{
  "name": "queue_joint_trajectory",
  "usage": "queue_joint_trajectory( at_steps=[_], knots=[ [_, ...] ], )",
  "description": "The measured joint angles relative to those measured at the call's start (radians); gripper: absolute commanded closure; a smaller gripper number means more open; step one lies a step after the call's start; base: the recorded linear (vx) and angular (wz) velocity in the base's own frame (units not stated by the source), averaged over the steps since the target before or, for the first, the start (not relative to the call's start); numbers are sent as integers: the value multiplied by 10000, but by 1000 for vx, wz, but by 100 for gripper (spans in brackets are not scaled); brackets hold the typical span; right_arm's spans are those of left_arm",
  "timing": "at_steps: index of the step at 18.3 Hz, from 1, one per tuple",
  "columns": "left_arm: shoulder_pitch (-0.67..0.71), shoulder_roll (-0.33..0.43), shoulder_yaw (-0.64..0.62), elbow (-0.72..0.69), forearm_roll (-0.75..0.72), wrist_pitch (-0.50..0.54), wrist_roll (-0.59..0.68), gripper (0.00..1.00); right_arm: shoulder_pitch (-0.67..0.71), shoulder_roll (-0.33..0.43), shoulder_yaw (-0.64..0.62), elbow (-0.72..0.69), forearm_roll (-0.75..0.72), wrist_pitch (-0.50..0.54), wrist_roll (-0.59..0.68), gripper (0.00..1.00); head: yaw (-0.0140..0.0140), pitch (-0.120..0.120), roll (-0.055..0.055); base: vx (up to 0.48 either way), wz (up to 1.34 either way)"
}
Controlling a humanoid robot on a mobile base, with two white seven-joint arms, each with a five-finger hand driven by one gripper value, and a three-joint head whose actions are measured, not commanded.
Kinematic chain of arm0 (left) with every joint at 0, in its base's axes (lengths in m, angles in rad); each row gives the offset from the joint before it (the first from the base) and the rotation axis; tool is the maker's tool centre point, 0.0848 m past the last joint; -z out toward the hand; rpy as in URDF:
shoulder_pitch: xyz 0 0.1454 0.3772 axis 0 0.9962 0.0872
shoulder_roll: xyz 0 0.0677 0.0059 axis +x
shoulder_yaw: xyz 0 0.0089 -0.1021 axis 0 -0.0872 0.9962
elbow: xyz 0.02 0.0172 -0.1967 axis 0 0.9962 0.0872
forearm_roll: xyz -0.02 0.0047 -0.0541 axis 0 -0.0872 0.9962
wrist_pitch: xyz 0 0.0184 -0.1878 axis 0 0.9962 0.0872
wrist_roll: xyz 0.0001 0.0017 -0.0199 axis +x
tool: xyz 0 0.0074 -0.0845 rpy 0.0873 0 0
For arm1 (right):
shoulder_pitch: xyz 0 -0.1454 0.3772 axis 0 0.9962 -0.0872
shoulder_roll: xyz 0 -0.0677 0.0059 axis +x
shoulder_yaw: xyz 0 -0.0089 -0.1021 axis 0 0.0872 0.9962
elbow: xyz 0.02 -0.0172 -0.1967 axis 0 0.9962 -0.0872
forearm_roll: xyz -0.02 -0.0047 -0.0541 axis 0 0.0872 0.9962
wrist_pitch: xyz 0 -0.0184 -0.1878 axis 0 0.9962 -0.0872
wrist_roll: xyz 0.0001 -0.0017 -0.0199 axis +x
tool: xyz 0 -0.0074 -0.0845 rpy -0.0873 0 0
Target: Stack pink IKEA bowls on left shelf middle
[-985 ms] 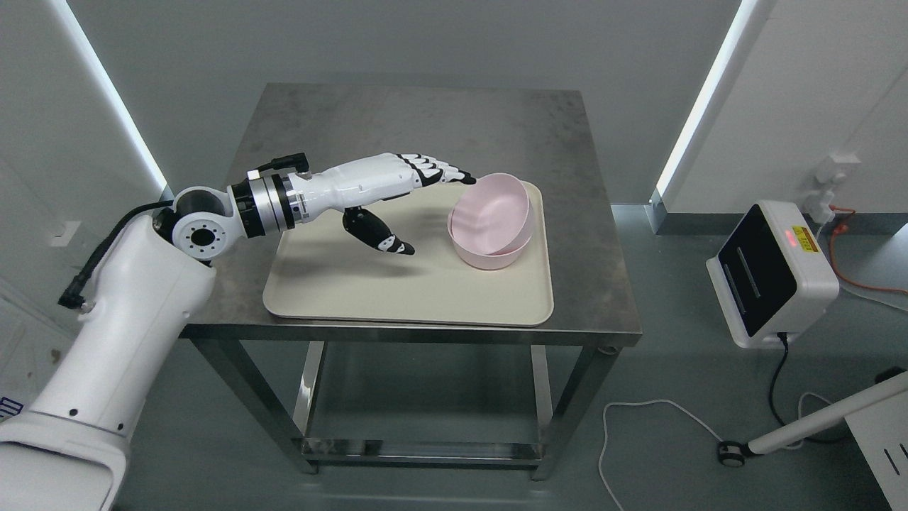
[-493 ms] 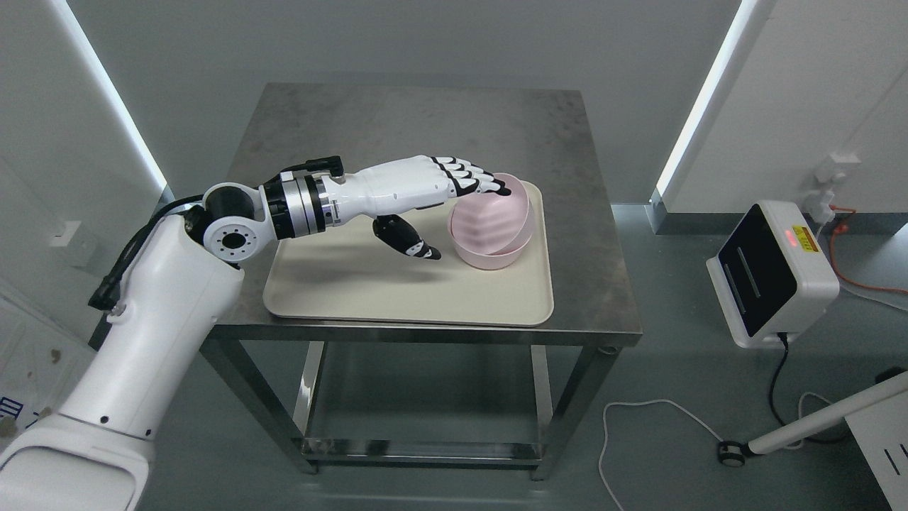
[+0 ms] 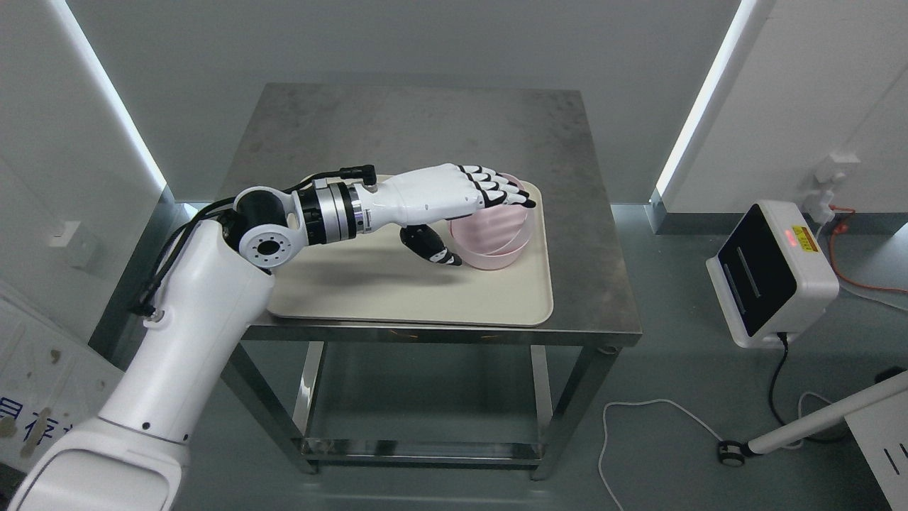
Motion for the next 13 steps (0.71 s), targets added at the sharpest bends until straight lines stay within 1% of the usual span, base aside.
queue_joint_trajectory(
  at_steps=[12, 13],
  knots=[
    [106, -613, 582, 372, -912, -2, 15, 21, 0, 0, 0, 0, 12, 0, 0, 0, 0, 0, 0, 0, 0],
    [92, -634, 640, 412, -934, -3, 16, 21, 0, 0, 0, 0, 402, 0, 0, 0, 0, 0, 0, 0, 0]
  ],
)
